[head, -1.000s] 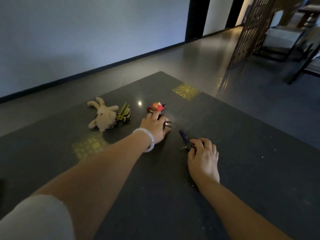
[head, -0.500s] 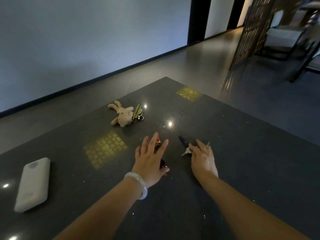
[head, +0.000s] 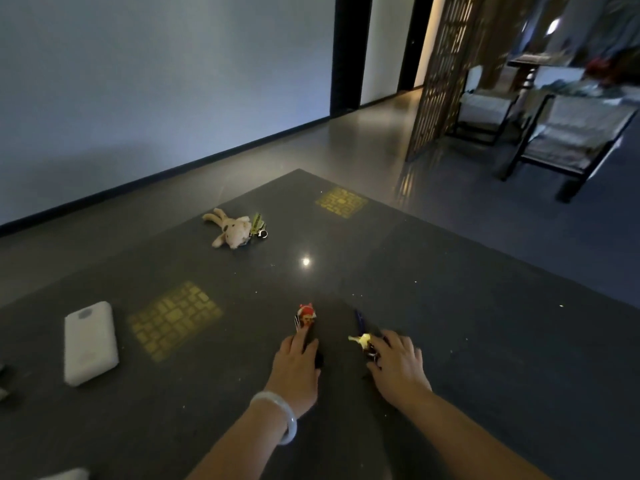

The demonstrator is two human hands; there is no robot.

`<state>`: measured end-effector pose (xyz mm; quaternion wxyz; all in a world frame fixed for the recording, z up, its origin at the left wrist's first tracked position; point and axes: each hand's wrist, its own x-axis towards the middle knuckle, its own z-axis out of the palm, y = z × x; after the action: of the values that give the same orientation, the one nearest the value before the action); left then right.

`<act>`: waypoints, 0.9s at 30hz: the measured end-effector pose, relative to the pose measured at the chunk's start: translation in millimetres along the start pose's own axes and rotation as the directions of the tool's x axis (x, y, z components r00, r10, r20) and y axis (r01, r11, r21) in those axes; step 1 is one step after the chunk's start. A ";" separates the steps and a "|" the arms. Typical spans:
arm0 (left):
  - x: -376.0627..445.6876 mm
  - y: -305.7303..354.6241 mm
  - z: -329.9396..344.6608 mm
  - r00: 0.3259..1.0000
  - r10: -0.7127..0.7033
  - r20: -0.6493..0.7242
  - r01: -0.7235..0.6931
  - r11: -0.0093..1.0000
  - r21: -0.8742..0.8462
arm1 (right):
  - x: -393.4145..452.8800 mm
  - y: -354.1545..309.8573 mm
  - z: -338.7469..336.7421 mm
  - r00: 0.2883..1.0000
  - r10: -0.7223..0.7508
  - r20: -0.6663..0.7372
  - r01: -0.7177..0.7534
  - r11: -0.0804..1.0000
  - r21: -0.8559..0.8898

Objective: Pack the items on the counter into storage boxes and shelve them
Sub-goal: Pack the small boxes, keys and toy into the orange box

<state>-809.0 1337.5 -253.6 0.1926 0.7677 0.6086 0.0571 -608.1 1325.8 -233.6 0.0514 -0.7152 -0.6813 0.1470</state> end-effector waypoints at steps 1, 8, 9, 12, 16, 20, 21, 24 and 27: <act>-7.4 1.7 0.2 1.000 0.009 -0.029 -0.009 1.000 -0.017 | -12.8 -2.8 1.6 0.999 0.022 -0.031 -0.022 1.000 0.011; -32.6 15.5 -2.4 0.997 0.071 -0.038 -0.078 0.975 -0.208 | -75.9 1.7 -5.8 0.988 0.154 0.008 -0.152 0.961 0.230; -34.5 21.0 -2.6 0.994 0.091 -0.059 -0.104 0.960 -0.259 | -81.5 5.8 -10.7 0.982 0.189 0.001 -0.181 0.939 0.291; -42.9 44.1 -6.0 0.986 0.130 -0.105 -0.161 0.904 -0.396 | -100.1 20.1 -30.8 0.962 0.274 -0.023 -0.225 0.833 0.506; -61.0 90.4 -19.3 0.963 0.203 -0.178 -0.266 0.822 -0.504 | -133.6 44.6 -64.0 0.938 0.323 -0.128 -0.190 0.785 0.589; -92.4 144.8 -36.3 0.934 0.265 -0.238 -0.354 0.764 -0.539 | -181.4 73.8 -97.3 0.916 0.373 -0.145 -0.206 0.751 0.628; -98.4 153.0 -40.7 0.929 0.278 -0.243 -0.369 0.738 -0.566 | -189.9 77.9 -104.0 0.913 0.374 -0.160 -0.198 0.752 0.629; -127.7 199.3 -49.3 0.896 0.331 -0.295 -0.443 0.702 -0.558 | -236.7 103.2 -129.2 0.883 0.394 -0.256 -0.155 0.760 0.631; -162.9 251.1 -54.4 0.849 0.394 -0.351 -0.527 0.656 -0.540 | -296.3 130.5 -154.6 0.849 0.414 -0.328 -0.128 0.764 0.632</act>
<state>-638.7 1147.5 -88.0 0.3486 0.7803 0.3558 0.3781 -448.0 1043.5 -80.6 0.4037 -0.7704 -0.4565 0.1872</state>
